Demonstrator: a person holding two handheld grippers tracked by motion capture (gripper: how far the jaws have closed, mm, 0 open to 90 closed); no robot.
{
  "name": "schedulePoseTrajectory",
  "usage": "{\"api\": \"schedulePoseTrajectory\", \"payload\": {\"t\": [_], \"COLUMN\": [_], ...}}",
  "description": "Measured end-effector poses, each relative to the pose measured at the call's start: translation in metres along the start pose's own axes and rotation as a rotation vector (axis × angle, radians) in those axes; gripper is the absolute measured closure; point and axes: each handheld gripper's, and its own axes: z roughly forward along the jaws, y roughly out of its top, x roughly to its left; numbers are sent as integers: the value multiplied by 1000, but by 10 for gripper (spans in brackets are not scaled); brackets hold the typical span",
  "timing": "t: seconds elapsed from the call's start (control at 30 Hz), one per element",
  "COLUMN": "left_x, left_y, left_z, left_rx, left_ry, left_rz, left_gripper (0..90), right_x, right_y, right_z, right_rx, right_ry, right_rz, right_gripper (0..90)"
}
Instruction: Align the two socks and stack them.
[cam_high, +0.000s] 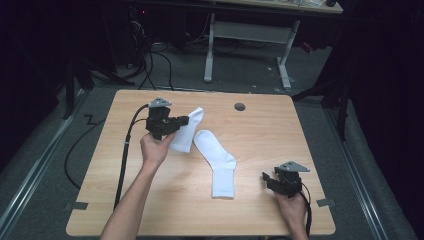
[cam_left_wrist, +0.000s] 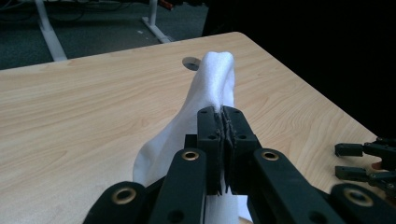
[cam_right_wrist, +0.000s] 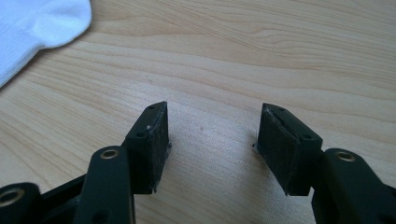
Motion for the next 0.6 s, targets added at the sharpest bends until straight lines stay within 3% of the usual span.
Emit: {"api": "schedulePoseTrajectory", "payload": {"t": [0.2,0.6], "left_x": [-6,-28], "left_y": [5,-8], "left_z": [10,36], "left_rx": [0,42], "left_ry": [-9,-50], "left_rz": [-3,22], "left_gripper": [868,862], "right_x": [0,0], "right_y": [0,0], "right_z": [0,0], "right_rx": [0,0], "right_ry": [0,0], "right_rz": [-1,-1], "right_gripper": [432,432]}}
